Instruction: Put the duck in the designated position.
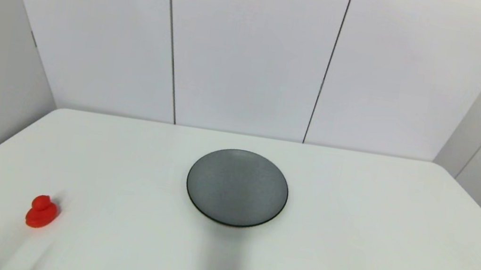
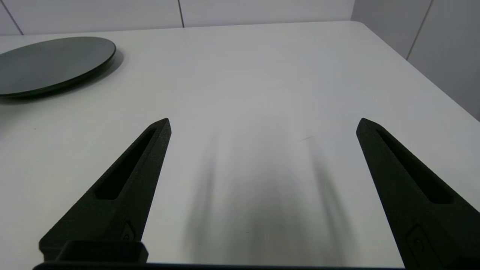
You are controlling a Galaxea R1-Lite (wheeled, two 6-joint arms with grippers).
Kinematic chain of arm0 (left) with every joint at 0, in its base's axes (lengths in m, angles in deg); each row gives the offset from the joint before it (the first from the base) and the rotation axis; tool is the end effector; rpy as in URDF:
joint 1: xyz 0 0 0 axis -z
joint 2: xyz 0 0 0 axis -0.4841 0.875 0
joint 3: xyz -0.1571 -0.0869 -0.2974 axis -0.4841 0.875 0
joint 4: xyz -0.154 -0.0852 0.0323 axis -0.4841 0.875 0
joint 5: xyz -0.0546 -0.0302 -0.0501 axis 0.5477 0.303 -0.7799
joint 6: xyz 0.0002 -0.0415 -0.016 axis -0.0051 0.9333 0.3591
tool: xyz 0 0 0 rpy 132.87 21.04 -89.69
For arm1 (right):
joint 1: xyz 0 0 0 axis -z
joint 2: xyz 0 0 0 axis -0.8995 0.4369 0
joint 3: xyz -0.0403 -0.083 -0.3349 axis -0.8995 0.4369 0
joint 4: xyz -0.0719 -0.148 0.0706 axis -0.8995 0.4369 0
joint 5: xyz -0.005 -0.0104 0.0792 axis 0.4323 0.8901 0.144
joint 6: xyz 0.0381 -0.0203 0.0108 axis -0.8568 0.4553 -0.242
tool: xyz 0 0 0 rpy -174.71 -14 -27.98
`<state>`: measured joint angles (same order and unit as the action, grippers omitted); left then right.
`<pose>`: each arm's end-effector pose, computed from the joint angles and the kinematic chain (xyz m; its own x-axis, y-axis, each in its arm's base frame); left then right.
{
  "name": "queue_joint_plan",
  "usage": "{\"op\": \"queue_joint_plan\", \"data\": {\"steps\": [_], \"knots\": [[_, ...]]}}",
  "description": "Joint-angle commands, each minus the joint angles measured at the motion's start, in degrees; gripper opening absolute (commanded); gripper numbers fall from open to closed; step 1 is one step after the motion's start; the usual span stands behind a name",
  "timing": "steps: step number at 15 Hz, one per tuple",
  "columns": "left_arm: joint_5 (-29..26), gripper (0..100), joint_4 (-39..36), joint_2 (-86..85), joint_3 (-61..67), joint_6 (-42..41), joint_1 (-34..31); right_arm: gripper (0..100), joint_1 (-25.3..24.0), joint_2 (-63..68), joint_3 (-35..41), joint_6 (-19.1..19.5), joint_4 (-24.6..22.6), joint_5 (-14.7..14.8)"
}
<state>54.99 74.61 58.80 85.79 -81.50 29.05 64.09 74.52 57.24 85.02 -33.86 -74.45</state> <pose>-0.0607 0.0002 0.0742 1.0000 -0.0017 -0.0078 0.0018 0.9998 0.0183 -0.0606 -0.0011 0.0761 0.9997 -0.0244 0.0067 0.0242 0.9992 0.0305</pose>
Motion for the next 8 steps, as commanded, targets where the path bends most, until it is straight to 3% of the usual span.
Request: {"op": "queue_joint_plan", "data": {"steps": [1, 6, 8], "knots": [[0.0, 100, 0.0, -0.1, 0.0, 0.0, 0.0, 100, 0.0, 0.1, 0.0, 0.0, 0.0, 0.0], [-0.1, 100, 0.7, -0.1, -0.4, 0.2, 0.0, 100, 0.0, 0.1, 0.0, 0.0, 0.0, 0.0], [-0.4, 100, 5.3, 1.4, -4.3, -0.6, 0.0, 100, 0.0, 0.1, 0.0, 0.0, 0.0, 0.0]]}}
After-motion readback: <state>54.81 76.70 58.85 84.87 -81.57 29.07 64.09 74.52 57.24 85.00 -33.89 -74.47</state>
